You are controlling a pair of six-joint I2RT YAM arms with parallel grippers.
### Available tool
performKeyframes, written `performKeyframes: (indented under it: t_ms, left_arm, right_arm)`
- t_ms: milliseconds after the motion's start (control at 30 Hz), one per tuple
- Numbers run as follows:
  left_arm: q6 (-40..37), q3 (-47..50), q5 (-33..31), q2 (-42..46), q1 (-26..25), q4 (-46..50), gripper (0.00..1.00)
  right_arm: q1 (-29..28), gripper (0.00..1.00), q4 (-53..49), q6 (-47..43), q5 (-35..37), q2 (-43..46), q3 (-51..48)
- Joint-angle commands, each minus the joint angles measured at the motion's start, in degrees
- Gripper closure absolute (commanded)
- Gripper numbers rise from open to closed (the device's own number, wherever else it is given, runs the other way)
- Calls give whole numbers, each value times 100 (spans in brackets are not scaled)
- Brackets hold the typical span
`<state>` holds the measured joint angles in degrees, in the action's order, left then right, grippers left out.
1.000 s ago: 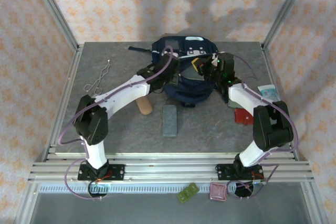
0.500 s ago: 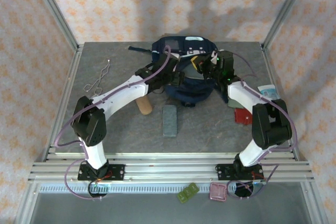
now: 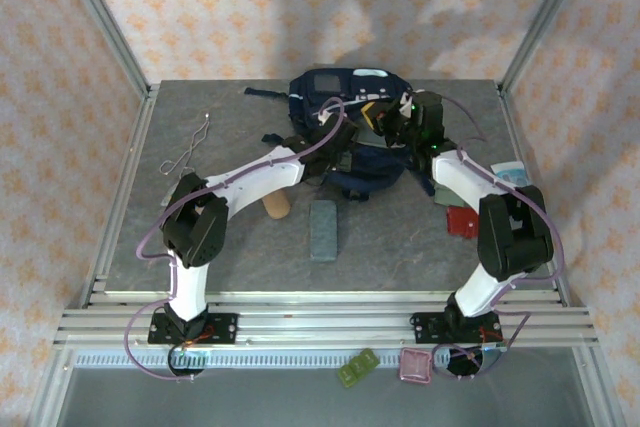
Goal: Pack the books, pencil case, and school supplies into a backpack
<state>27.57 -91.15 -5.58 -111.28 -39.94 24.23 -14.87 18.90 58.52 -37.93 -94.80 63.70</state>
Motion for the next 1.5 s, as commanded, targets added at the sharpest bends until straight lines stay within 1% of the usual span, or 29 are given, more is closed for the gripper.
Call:
performKeyframes:
  t_ms: [0, 133, 200, 333, 400, 467, 533, 633, 733, 800, 900, 967, 1000, 1033, 1067, 1167, 1233, 1300, 1367, 1467]
  left_arm:
    - [126, -203, -384, -64, 17, -350, 49]
    - [117, 56, -253, 159, 22, -702, 50]
    - [123, 230, -259, 474, 22, -867, 49]
    - [106, 354, -162, 632, 20, -935, 45]
    - [99, 413, -228, 668, 17, -972, 44]
    - [100, 463, -287, 678, 17, -1048, 37]
    - [108, 477, -375, 633, 14, -1113, 34]
    - [145, 221, -776, 338, 15, -839, 34]
    - [280, 80, -1322, -32, 21, -542, 35]
    - [362, 156, -1594, -95, 22, -465, 41]
    - [366, 470, -1544, 47, 77, -560, 52]
    - [278, 692, -1362, 243, 126, -635, 64]
    - [151, 866, -1162, 436, 155, -812, 71]
    - [31, 1063, -880, 581, 174, -1020, 85]
    - [-71, 1215, -568, 702, 201, -1217, 91]
    - [-376, 1416, 166, 966, 257, -1427, 93]
    - [-534, 1399, 737, 1033, 356, -1433, 99]
    - [-645, 1441, 1338, 1111, 469, -1585, 100]
    - [-698, 1447, 1763, 1169, 567, -1702, 100]
    - [-717, 1280, 2207, 1115, 694, -1649, 100]
  right_arm:
    - [-58, 100, 623, 25, -109, 119, 226]
    - [-53, 100, 650, 21, -110, 144, 172]
    - [-55, 100, 651, 19, -100, 166, 154]
    - [-56, 100, 651, 19, -105, 181, 169]
    - [-66, 100, 650, 17, -125, 181, 160]
    - [-81, 100, 657, 15, -127, 198, 131]
    - [-82, 100, 677, 28, -144, 216, 118]
    - [-79, 100, 715, 28, -135, 285, 97]
    - [-83, 100, 751, 12, -127, 360, 97]
    - [-83, 100, 735, -27, -88, 423, 80]
    - [-68, 100, 655, -102, -33, 486, 77]
    - [-34, 100, 672, -88, -47, 477, 60]
    - [-26, 100, 692, -78, -56, 474, 56]
    - [-30, 100, 707, -70, -65, 457, 50]
    - [-28, 100, 714, -61, -65, 439, 45]
    - [-30, 100, 768, -28, -74, 401, 5]
    - [-31, 100, 824, 10, -82, 378, -33]
    - [-24, 100, 823, 10, -83, 375, -42]
    - [-24, 100, 824, 2, -87, 383, -51]
    - [-35, 100, 808, -6, -98, 393, -109]
